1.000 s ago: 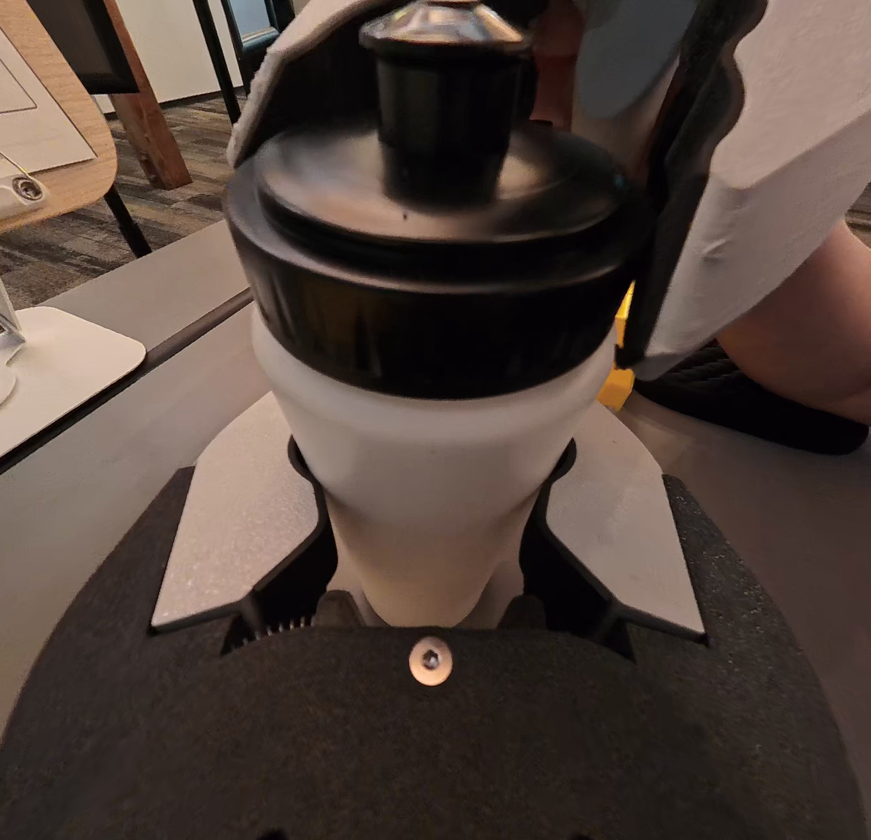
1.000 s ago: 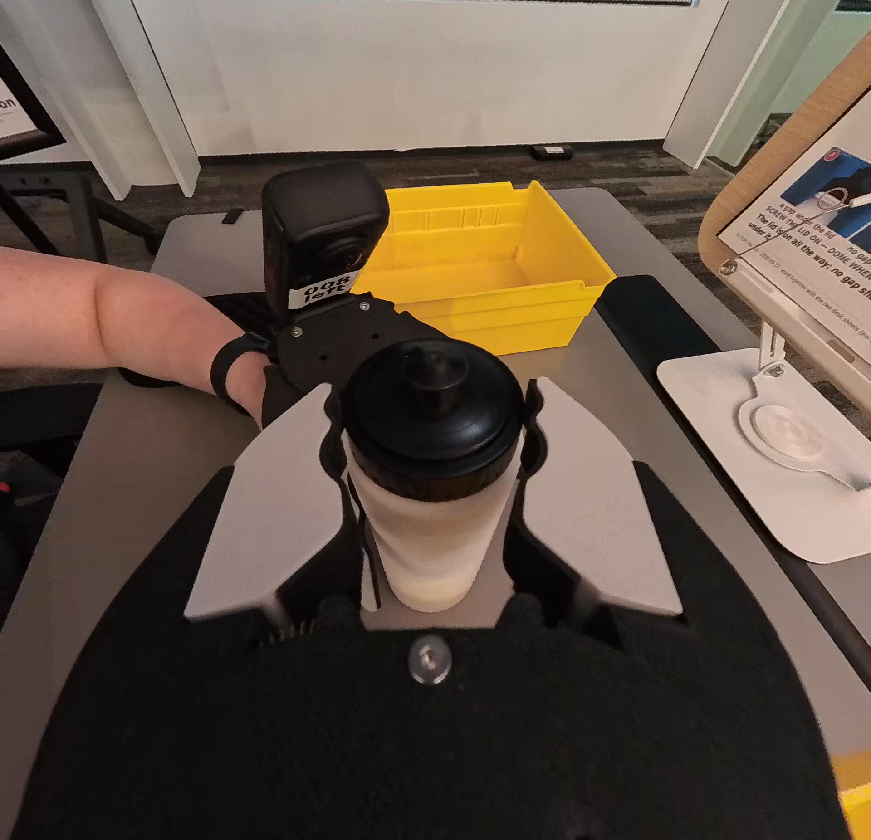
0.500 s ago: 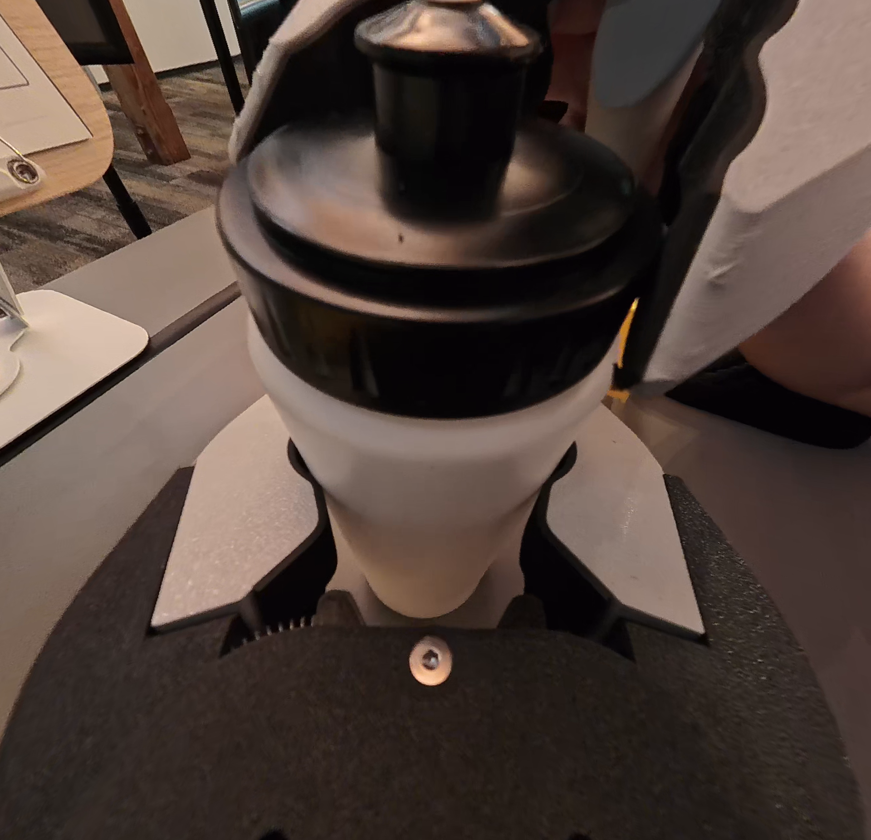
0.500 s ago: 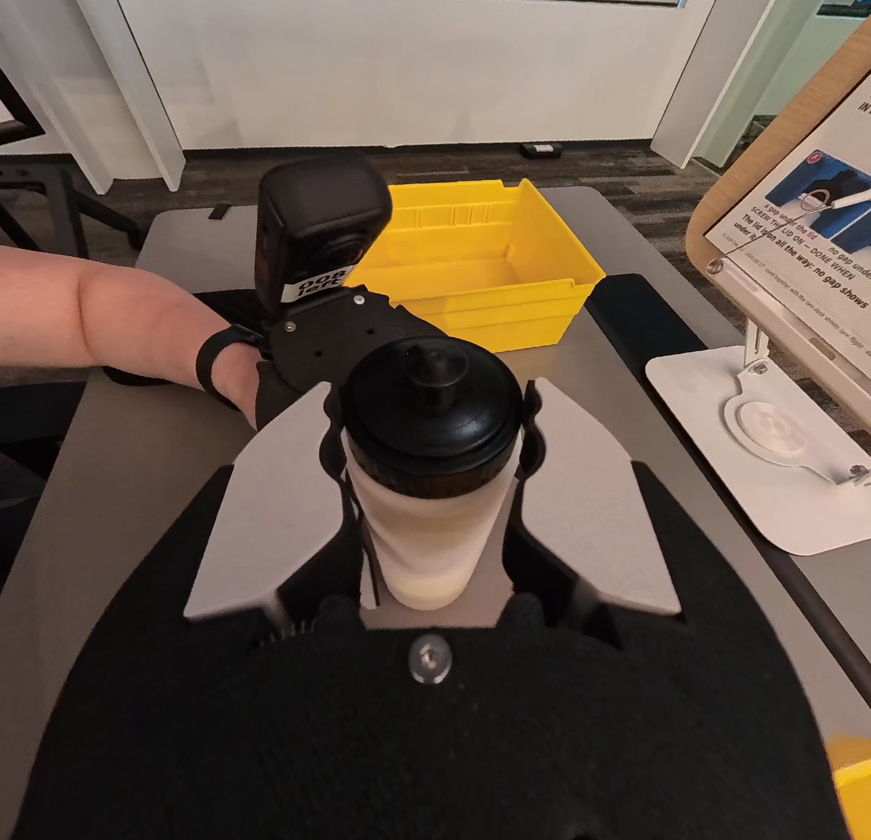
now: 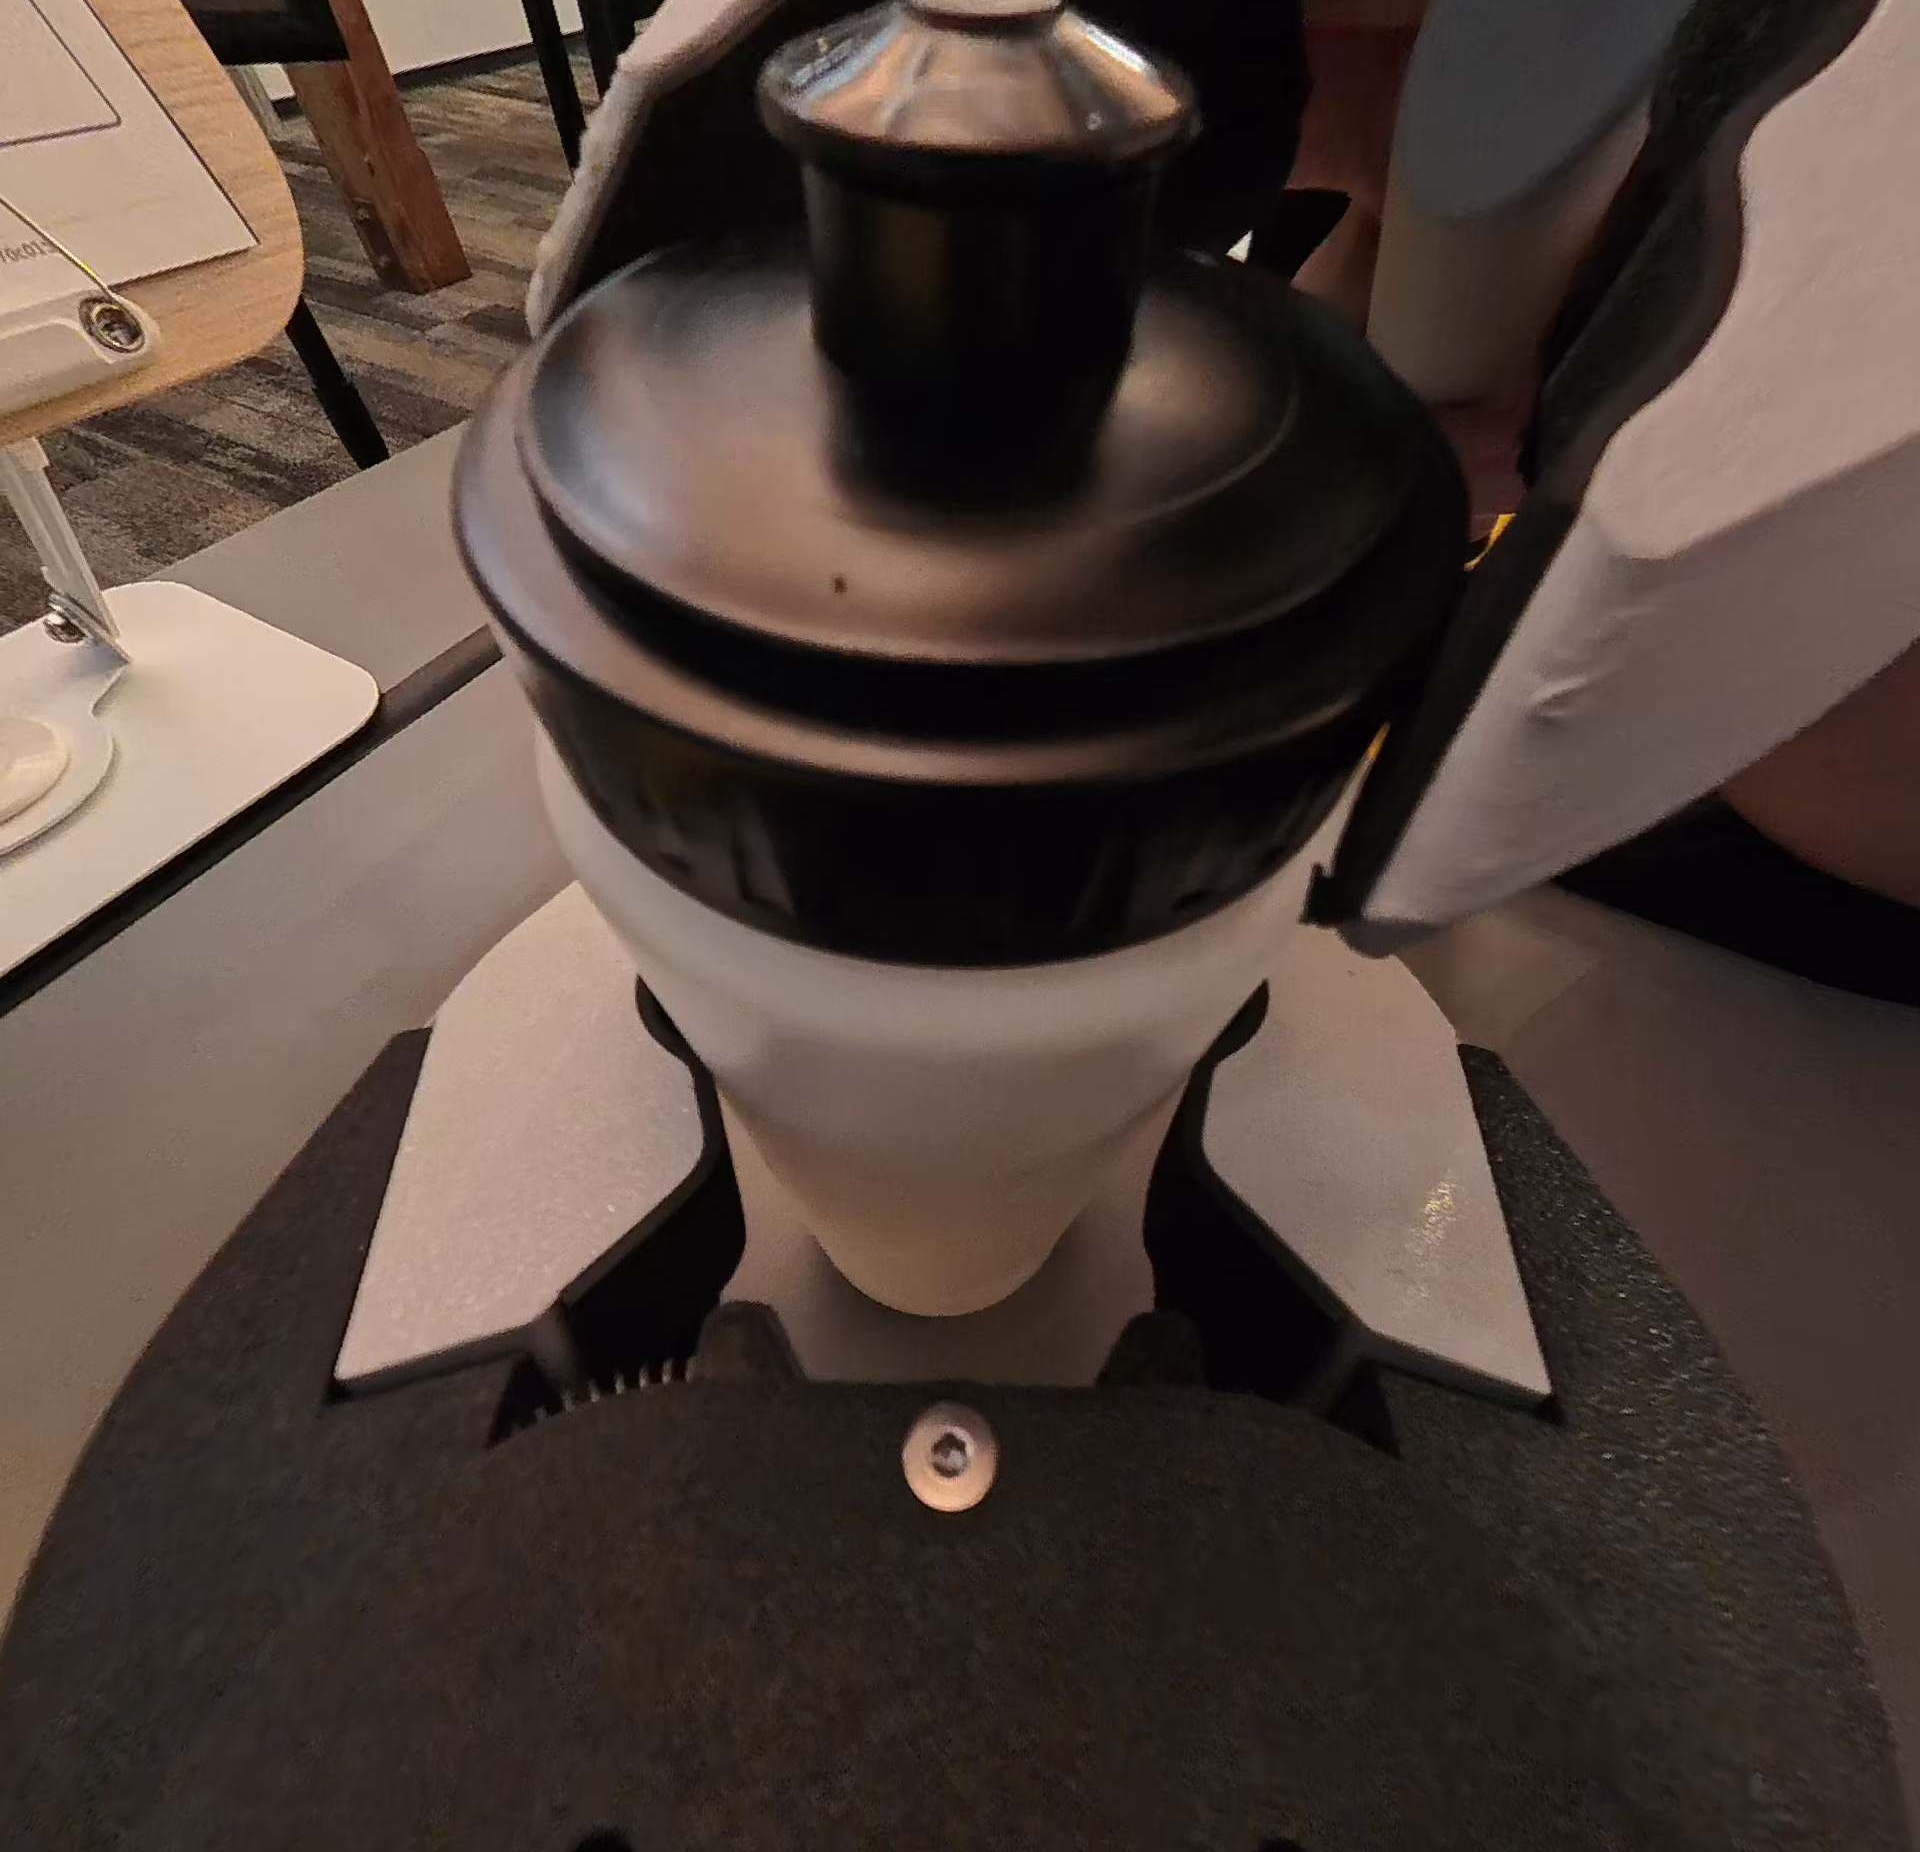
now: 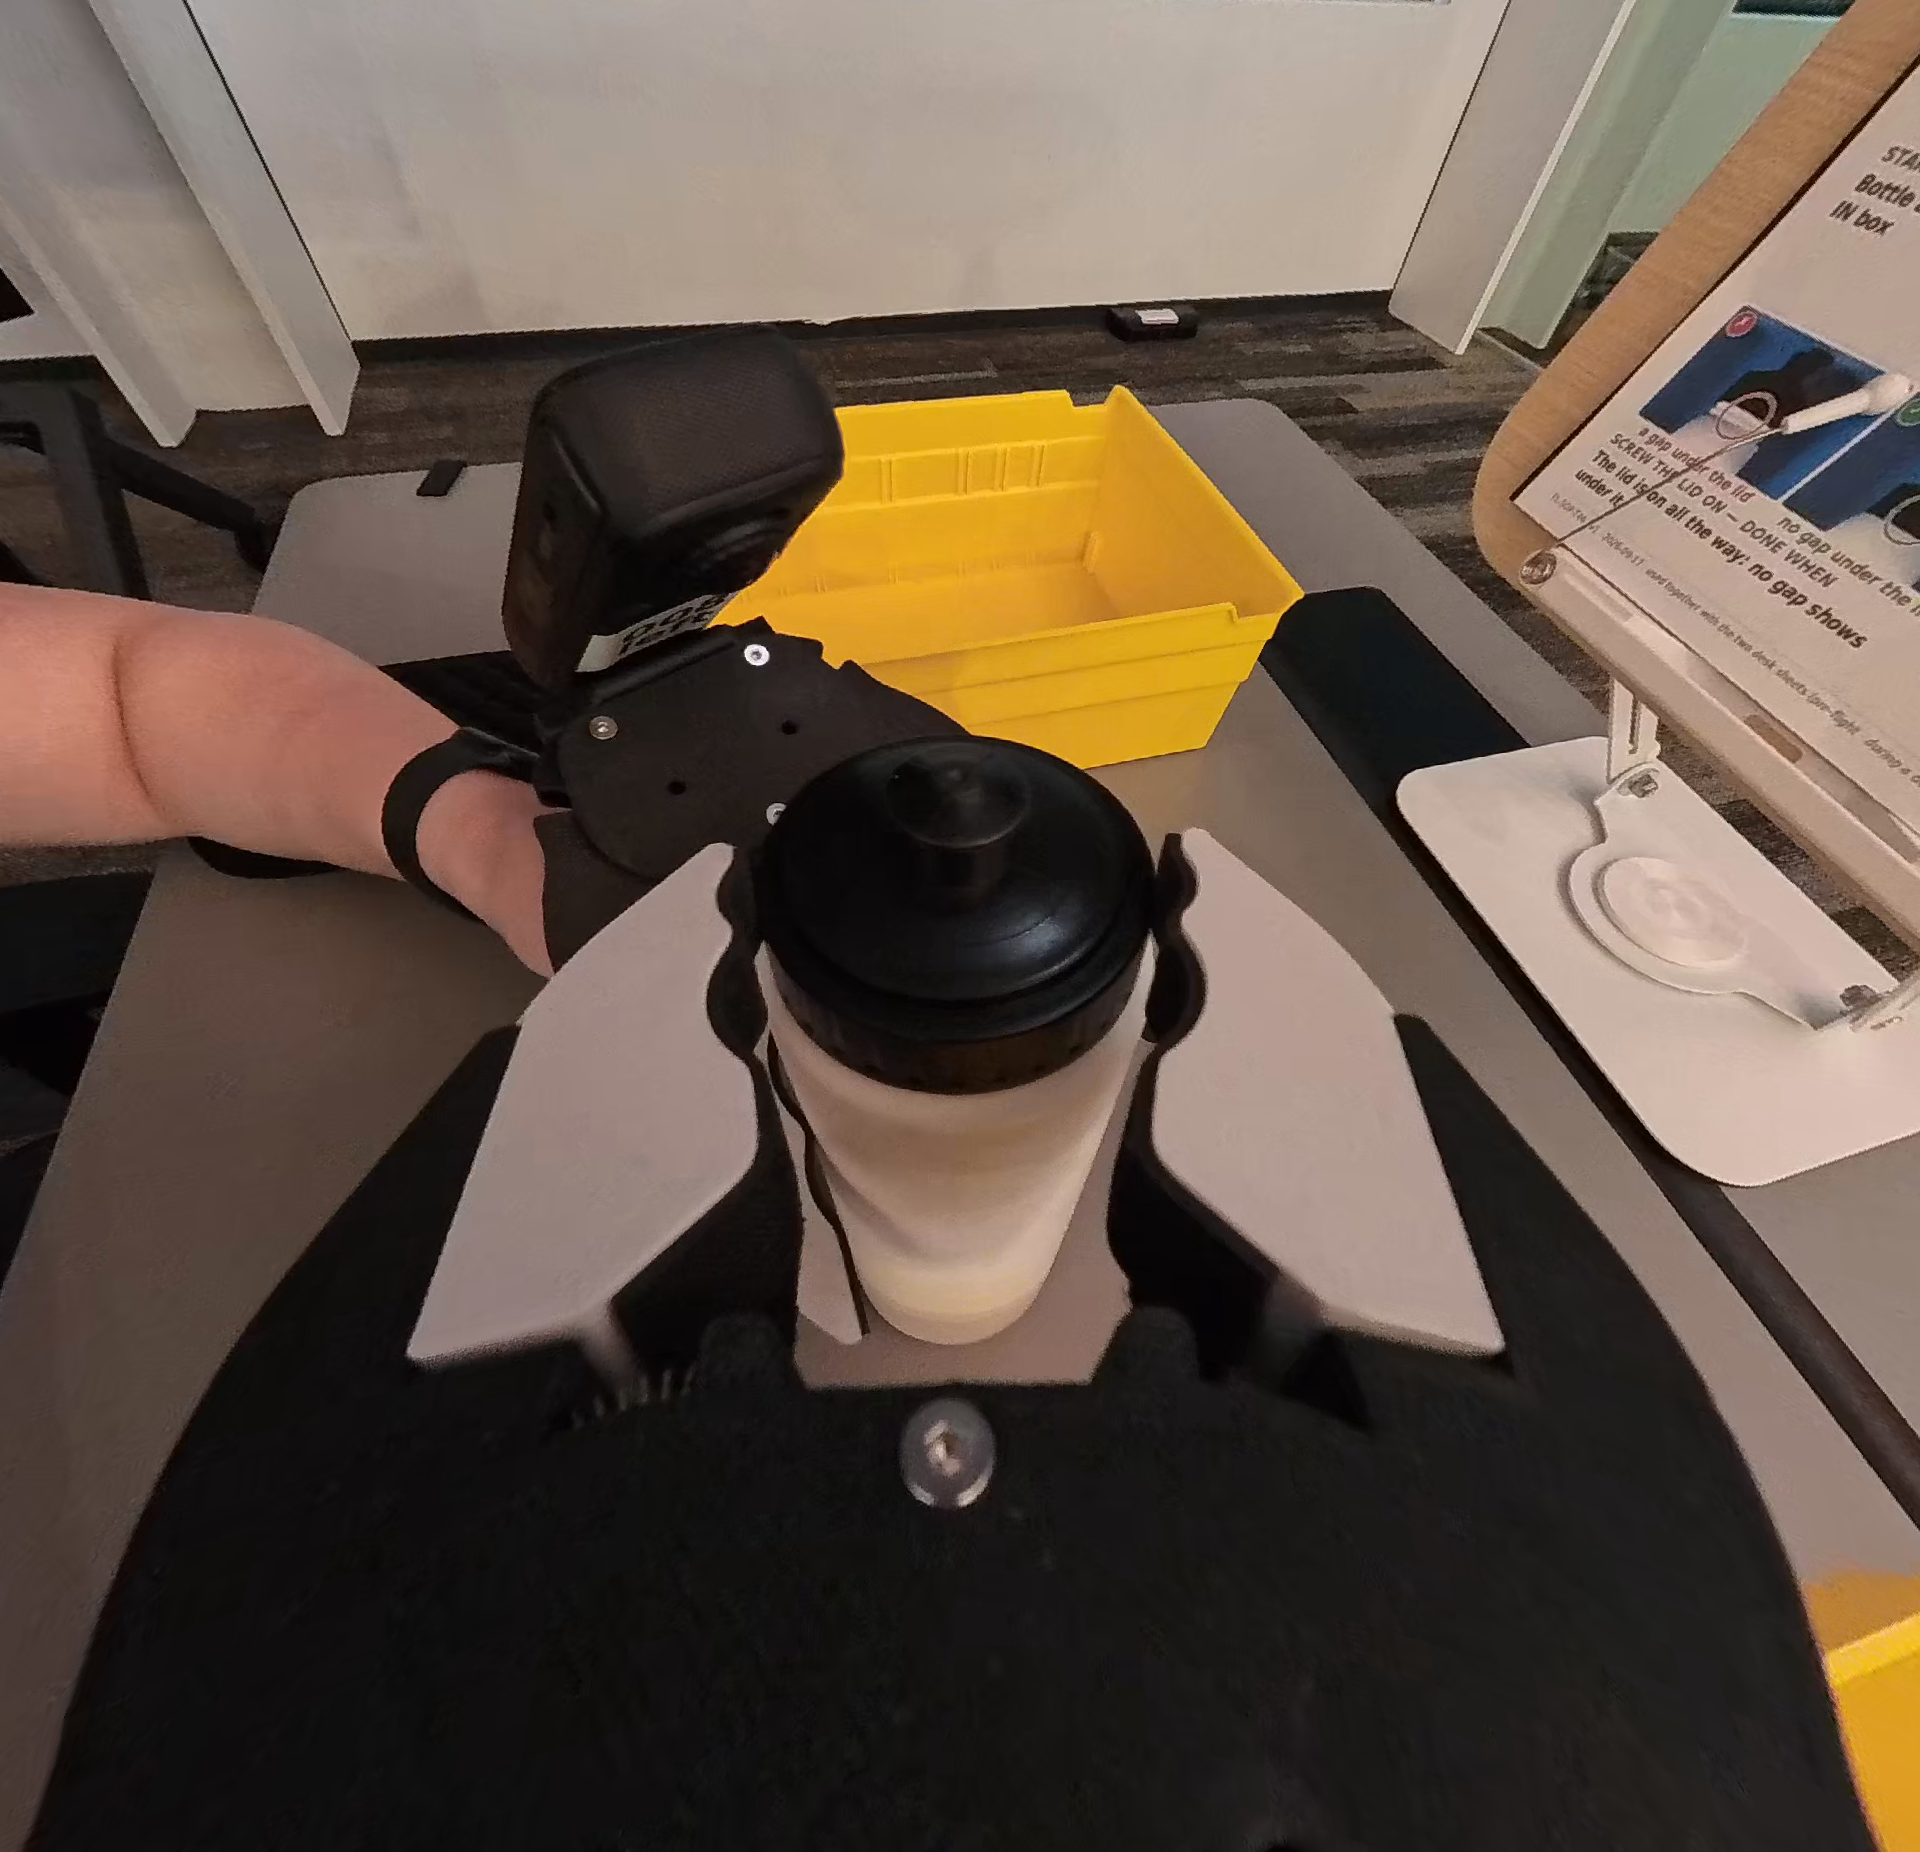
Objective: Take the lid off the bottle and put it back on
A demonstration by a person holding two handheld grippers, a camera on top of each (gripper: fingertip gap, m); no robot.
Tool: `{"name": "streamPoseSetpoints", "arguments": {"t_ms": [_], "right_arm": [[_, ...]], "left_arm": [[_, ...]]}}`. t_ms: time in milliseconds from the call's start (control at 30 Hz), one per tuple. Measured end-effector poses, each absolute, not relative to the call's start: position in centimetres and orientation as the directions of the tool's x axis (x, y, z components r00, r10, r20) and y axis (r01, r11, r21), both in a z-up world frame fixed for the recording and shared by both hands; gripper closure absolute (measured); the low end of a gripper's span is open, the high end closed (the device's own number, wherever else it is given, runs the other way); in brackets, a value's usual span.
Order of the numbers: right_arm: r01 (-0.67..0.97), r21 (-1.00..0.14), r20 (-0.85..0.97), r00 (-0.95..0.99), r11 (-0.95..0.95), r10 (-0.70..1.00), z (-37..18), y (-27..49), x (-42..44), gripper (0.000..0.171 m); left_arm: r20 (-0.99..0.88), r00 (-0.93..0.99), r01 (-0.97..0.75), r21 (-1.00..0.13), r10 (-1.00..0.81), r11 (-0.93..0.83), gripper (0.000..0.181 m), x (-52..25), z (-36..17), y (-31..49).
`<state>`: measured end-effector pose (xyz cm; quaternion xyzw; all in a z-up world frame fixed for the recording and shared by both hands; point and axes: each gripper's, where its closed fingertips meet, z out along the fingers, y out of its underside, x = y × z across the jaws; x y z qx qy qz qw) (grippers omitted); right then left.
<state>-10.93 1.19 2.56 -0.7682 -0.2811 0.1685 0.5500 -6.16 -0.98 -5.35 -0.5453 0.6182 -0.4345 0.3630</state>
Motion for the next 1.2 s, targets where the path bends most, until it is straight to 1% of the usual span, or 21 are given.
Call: {"name": "streamPoseSetpoints", "arguments": {"t_ms": [367, 667, 933, 1100, 1200], "right_arm": [[0.294, -0.932, 0.106, 0.781, -0.213, 0.615, 2.59, 1.12, -10.66, 0.097], [0.267, -0.933, 0.073, 0.797, -0.241, 0.6, 2.48, 1.29, -10.45, 0.096], [0.282, -0.934, 0.098, 0.793, -0.22, 0.601, 2.6, 1.33, -10.37, 0.097], [0.287, -0.927, 0.1, 0.81, -0.243, 0.578, 2.51, 1.41, -10.31, 0.097], [0.266, -0.936, 0.094, 0.82, -0.23, 0.564, 2.65, 1.74, -10.36, 0.098]], "left_arm": [[0.025, -0.193, -0.354, -0.934, -0.981, 0.046, 0.082, -6.0, -5.33, -1.31], [0.032, -0.148, -0.386, -0.922, -0.988, 0.028, 0.083, -5.91, -5.48, -0.91], [0.02, -0.136, -0.381, -0.924, -0.991, 0.034, 0.083, -5.82, -5.43, -0.75], [0.018, -0.127, -0.409, -0.912, -0.992, 0.036, 0.084, -5.95, -5.56, -0.61], [0.038, -0.122, -0.397, -0.918, -0.992, 0.013, 0.083, -5.94, -5.46, -0.35]]}}
